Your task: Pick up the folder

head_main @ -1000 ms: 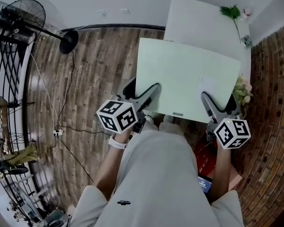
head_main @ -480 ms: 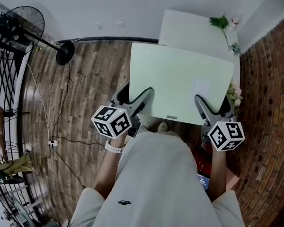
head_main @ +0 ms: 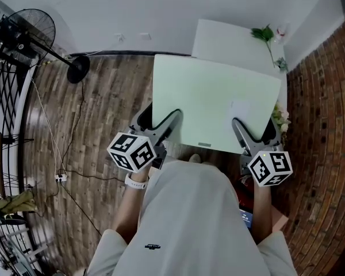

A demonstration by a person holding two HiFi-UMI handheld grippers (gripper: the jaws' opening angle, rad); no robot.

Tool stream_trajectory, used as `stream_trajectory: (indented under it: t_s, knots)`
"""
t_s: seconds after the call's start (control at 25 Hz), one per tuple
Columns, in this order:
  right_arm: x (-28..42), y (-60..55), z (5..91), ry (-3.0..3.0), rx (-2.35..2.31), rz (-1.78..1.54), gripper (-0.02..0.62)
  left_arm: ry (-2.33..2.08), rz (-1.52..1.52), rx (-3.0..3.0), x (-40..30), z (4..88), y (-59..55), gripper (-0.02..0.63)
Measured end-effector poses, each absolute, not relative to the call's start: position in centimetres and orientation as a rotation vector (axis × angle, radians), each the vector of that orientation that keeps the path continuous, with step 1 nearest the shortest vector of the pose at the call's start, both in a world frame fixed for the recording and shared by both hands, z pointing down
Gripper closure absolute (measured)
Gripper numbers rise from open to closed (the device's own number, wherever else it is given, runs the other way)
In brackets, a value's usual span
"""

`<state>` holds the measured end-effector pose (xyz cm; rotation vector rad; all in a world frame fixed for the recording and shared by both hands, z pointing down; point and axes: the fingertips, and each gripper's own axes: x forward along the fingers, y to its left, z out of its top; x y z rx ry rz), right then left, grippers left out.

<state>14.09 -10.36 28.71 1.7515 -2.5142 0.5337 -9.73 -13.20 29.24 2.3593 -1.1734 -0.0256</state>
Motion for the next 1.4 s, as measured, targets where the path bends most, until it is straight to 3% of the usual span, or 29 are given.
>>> stream_trajectory:
  t_s: [1.4]
  knots:
    - [15.3,-8.1,27.9,-2.596,1.765,0.509,0.115,-1.226,-0.032,2.430,-8.7,27.0,-10.7,0.244]
